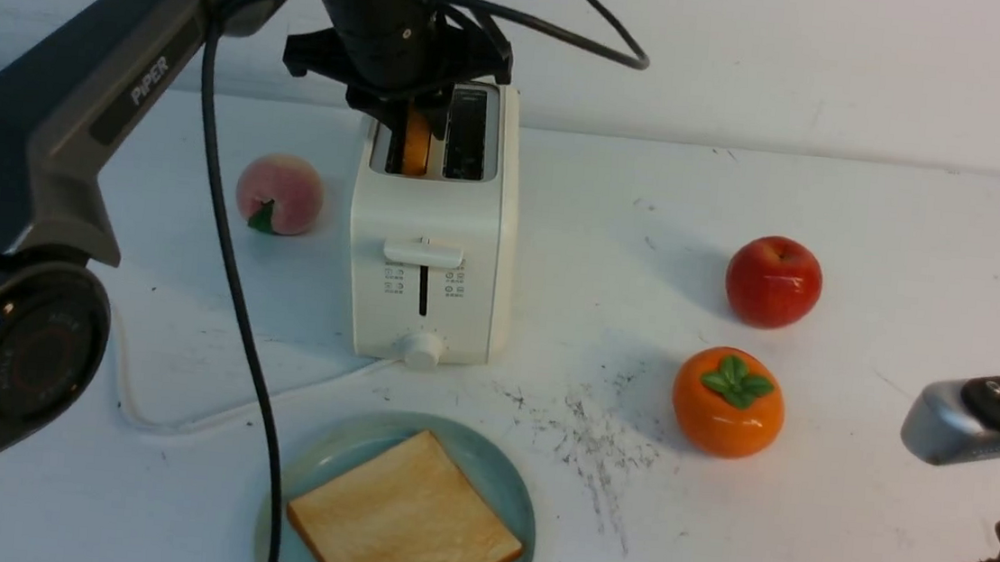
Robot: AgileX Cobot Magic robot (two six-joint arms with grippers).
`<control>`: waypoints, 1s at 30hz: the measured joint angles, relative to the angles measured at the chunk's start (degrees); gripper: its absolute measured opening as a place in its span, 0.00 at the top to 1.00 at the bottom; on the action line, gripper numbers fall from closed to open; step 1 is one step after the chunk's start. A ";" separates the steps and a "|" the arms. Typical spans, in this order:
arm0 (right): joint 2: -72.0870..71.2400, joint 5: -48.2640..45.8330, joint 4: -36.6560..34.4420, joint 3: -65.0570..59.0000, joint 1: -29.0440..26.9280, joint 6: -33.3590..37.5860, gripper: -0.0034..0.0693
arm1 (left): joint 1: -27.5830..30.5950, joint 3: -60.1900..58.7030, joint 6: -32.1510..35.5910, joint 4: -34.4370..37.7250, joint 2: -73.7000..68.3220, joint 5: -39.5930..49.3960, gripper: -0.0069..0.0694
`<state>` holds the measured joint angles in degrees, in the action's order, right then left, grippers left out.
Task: Take toasted bread from bread machine on white table place on plate.
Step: 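Reach for a toast slice standing in the toaster with the left gripper, then place the slice of bread on the plate with the left gripper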
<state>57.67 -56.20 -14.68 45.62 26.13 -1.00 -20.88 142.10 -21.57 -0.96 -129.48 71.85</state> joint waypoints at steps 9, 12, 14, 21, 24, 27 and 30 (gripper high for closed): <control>0.00 0.25 0.89 0.00 0.00 0.00 0.95 | 0.00 5.66 -0.05 2.61 8.20 0.00 0.79; 0.00 0.46 2.37 0.48 0.00 0.00 0.95 | 0.00 6.51 -0.05 4.84 14.63 0.00 0.79; 0.00 0.53 4.13 1.51 0.00 0.00 0.95 | 0.00 6.85 -0.05 7.52 19.43 0.00 0.79; -1.27 0.54 10.78 3.00 0.00 -0.41 0.95 | 0.00 -10.44 6.17 19.81 37.33 0.00 0.79; -2.16 0.61 12.25 3.00 0.00 -2.13 0.95 | 0.00 -30.47 10.14 22.86 46.07 0.00 0.79; -2.36 1.40 12.64 3.04 0.00 -3.02 0.95 | 0.00 -50.20 13.03 24.20 53.10 0.00 0.79; -2.36 2.96 12.51 3.04 0.00 -3.66 0.95 | 0.00 -68.28 15.12 27.69 57.16 -4.41 0.79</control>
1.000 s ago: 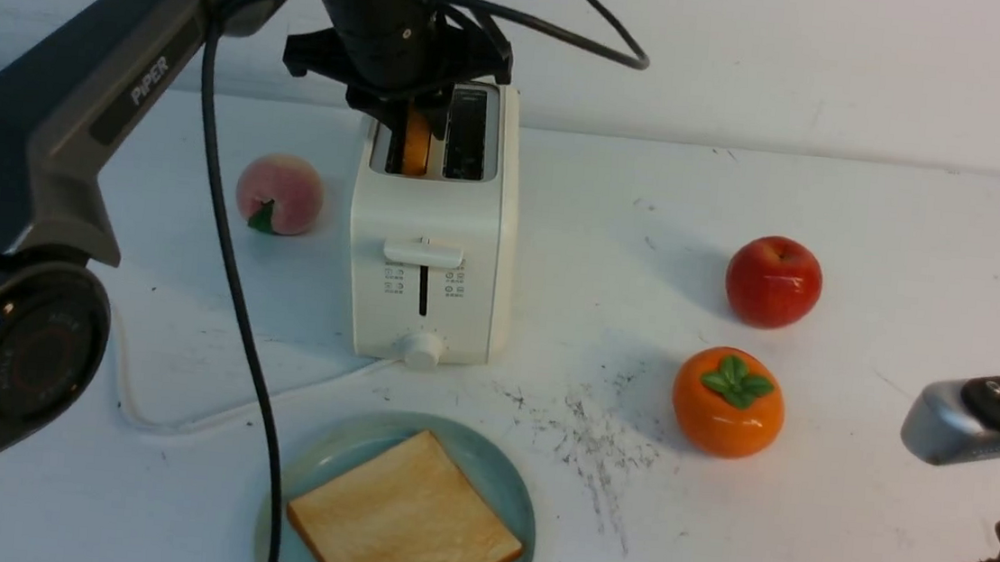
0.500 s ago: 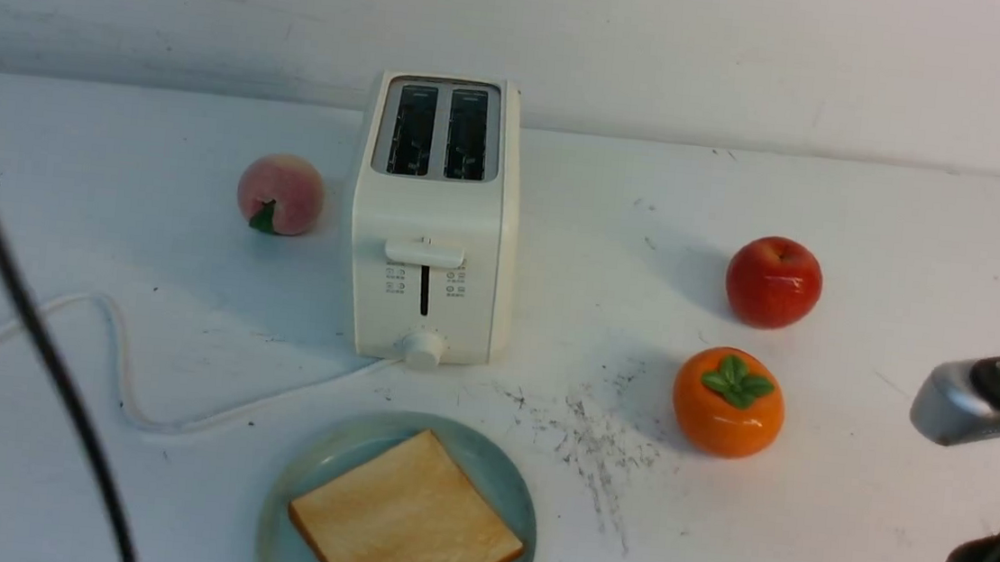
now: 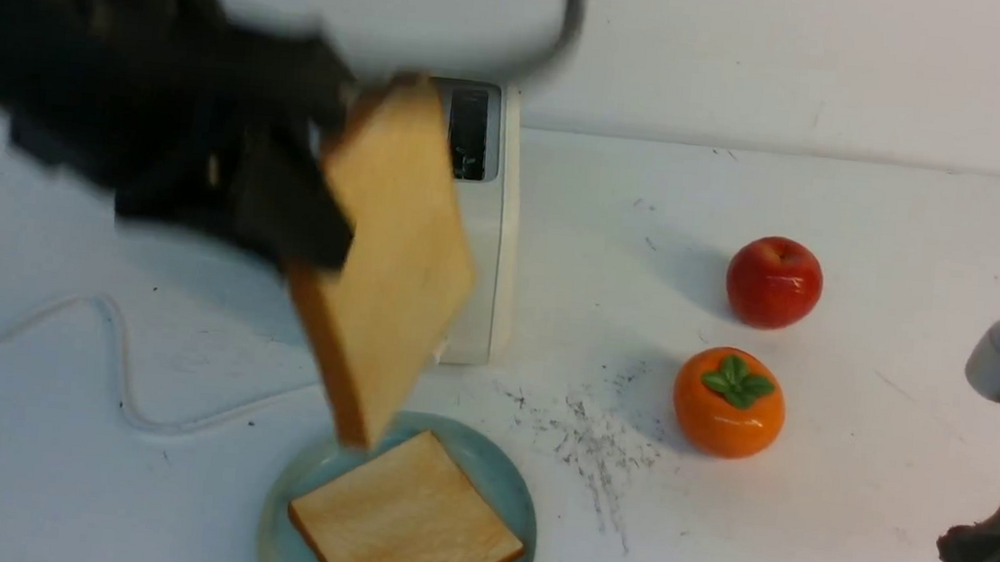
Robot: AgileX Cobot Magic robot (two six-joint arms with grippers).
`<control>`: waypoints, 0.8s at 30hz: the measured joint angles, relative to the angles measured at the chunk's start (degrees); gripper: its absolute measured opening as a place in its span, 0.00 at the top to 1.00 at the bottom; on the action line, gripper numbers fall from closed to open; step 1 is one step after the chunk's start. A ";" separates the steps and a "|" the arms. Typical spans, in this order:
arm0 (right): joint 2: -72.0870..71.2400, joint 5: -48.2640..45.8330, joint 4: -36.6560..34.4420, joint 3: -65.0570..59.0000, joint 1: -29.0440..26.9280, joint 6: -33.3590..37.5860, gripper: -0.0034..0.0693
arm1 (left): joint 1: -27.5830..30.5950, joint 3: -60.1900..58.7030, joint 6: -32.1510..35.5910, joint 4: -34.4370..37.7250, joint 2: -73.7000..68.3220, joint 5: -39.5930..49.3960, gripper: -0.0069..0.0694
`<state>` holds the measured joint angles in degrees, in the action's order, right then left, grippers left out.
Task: Take toasted bread from bread machine on white table place on plate.
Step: 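Place the slice of bread on the plate with the left gripper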
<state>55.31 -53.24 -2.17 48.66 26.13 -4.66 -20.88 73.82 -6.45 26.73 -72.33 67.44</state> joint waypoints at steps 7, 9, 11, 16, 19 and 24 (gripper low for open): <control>0.00 3.06 -1.41 0.00 0.00 -2.12 0.95 | 0.00 -24.13 12.80 17.87 -1.07 -19.33 0.79; 0.00 3.24 -2.49 0.00 0.00 -2.17 0.94 | 0.00 -27.38 17.63 24.85 -2.47 -23.87 0.79; 0.00 3.24 -3.46 0.00 0.00 -2.17 0.94 | 0.00 -28.69 21.40 29.17 -3.71 -27.59 0.79; 0.00 3.24 -5.13 0.00 0.00 -2.24 0.94 | 0.00 -28.96 26.42 34.79 -7.80 -33.82 0.79; 0.00 3.24 -5.70 0.00 0.00 -2.25 0.93 | 0.00 -28.96 26.74 35.06 -9.84 -34.58 0.79; 0.00 3.24 -5.92 0.00 0.00 -2.30 0.93 | 0.00 -29.13 26.74 35.20 -12.53 -34.45 0.79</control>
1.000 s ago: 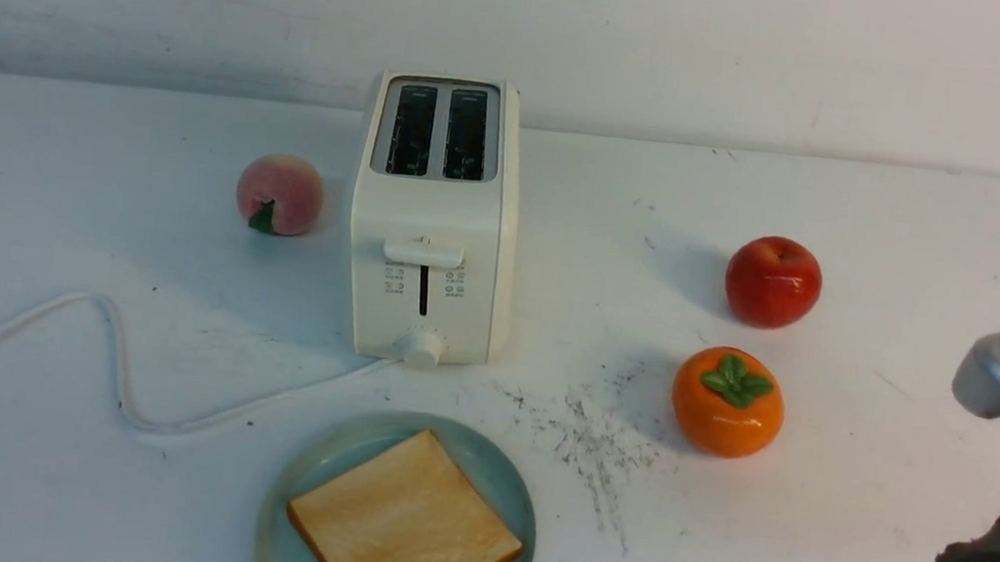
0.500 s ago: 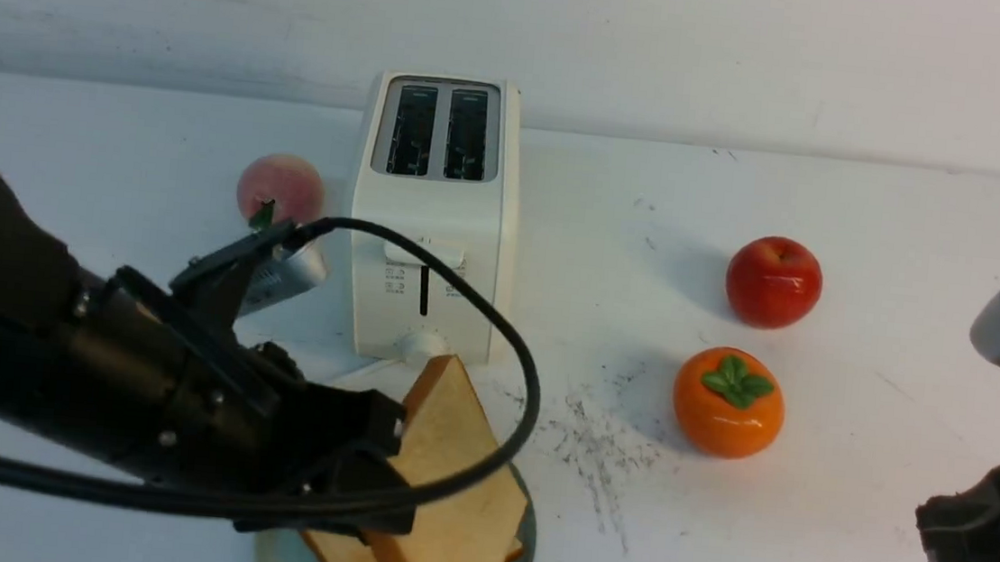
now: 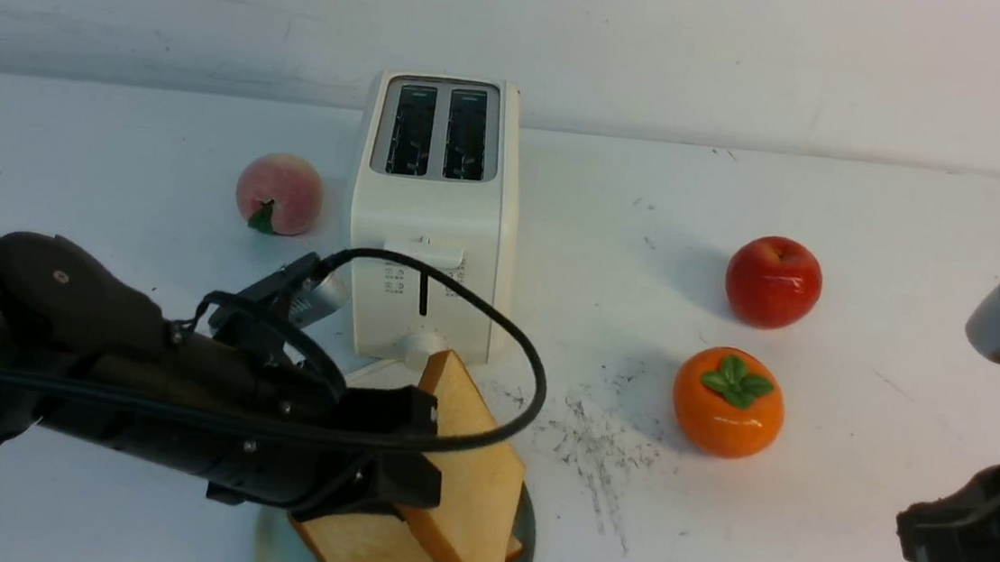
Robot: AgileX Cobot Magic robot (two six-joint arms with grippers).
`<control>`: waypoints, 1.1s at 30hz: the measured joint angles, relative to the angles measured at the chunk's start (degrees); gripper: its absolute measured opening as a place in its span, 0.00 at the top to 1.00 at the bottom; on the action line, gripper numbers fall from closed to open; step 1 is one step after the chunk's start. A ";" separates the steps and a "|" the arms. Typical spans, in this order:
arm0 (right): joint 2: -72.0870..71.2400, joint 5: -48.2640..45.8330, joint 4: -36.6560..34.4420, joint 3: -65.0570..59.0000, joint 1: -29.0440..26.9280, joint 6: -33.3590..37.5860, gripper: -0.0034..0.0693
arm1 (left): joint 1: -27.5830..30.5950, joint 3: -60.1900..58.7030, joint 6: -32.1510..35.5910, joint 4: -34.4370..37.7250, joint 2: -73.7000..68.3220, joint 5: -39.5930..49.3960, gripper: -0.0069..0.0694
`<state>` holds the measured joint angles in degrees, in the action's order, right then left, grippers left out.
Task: Take toasted bread from bread machine on white table place on plate.
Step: 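Place the slice of bread on the plate with the left gripper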
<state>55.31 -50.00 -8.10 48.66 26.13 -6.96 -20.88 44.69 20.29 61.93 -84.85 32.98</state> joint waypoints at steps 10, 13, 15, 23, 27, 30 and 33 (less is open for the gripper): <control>0.00 0.00 -0.21 0.00 0.00 -0.06 0.92 | 0.00 0.00 0.00 -3.48 -0.56 -0.29 0.79; 0.00 0.00 -0.18 0.00 0.00 -0.06 0.92 | 0.00 0.00 0.00 -4.30 -0.56 -0.47 0.79; 0.00 0.00 -0.18 0.00 0.00 -0.06 0.92 | 0.00 0.00 0.00 -5.38 -0.56 -0.77 0.79; 0.00 0.00 -0.49 0.00 0.00 -0.06 0.91 | 0.00 0.00 -0.05 -6.65 -0.56 -2.14 0.70; 0.00 -0.44 -0.69 0.00 0.00 -0.06 0.90 | 0.00 0.00 -0.05 -6.85 -0.56 -3.09 0.56; 0.00 -0.71 -0.69 0.00 0.00 -0.06 0.90 | 0.00 0.00 -0.05 -8.14 -0.56 -3.93 0.48; 0.00 -1.11 -0.74 0.00 0.00 -0.06 0.89 | 0.00 0.00 -0.05 -11.32 -0.56 -4.46 0.40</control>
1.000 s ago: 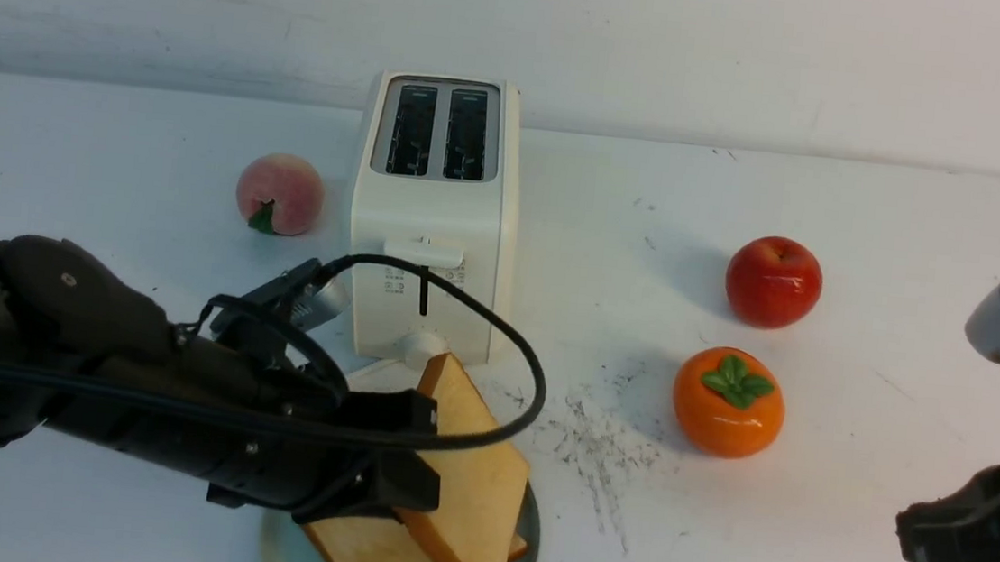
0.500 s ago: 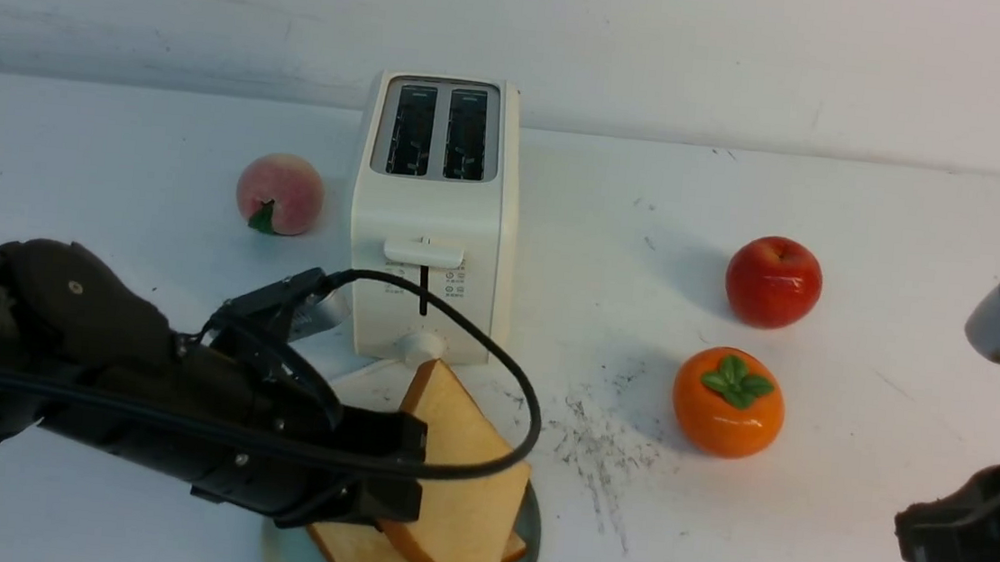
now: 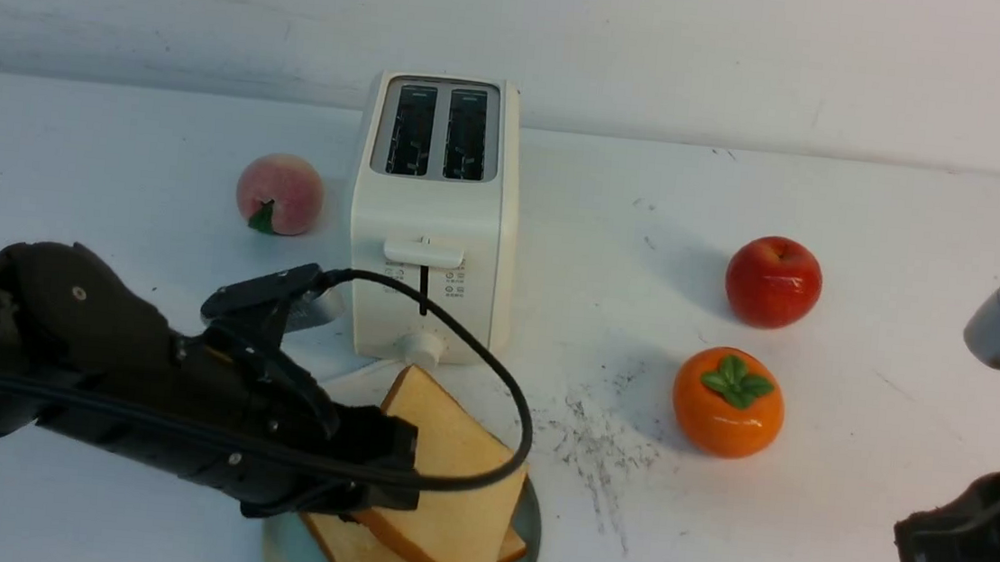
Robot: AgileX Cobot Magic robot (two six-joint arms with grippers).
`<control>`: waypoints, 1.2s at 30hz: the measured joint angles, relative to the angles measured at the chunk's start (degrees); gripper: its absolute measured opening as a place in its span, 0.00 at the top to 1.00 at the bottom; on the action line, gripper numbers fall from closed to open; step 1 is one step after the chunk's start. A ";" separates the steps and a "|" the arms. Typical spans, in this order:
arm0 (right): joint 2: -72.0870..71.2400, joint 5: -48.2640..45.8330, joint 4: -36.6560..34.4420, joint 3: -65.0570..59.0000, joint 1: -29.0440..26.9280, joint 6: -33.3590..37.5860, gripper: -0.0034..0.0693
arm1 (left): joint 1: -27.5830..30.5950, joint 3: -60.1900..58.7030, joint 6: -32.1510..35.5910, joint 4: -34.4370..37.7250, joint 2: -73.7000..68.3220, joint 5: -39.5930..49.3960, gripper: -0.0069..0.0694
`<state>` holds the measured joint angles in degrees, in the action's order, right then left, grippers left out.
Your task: Take toasted bread from bread machine on white table place on plate.
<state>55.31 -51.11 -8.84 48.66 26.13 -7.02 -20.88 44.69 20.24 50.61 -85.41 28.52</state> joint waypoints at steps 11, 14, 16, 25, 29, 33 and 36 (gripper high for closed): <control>0.00 -0.18 -2.12 0.00 0.00 0.00 0.88 | 0.00 0.00 -2.99 -12.77 0.00 -1.57 0.35; 0.00 -0.18 -2.31 0.00 0.00 0.00 0.88 | 0.00 0.00 -6.04 -17.20 0.00 -1.50 0.35; 0.00 -0.18 -2.35 0.00 0.00 0.00 0.88 | 0.00 0.00 -9.87 -22.68 0.00 -1.09 0.35; -1.83 -1.01 -0.59 0.99 0.00 0.05 0.88 | 0.00 0.93 -27.36 -37.30 0.17 2.70 0.40; -5.37 -3.61 2.59 4.06 0.00 -0.01 0.88 | 0.00 4.21 -30.73 -39.53 1.17 7.51 0.52; -12.41 -9.48 7.82 8.97 0.00 -2.99 0.92 | 0.00 9.97 -32.42 -40.32 4.47 12.87 0.80; -21.07 -13.92 11.98 10.07 0.00 -7.87 0.97 | 0.00 13.48 -32.59 -40.36 8.14 14.21 0.93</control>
<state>34.24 -65.03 3.15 58.73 26.13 -14.89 -20.88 58.17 -12.35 10.24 -77.27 42.73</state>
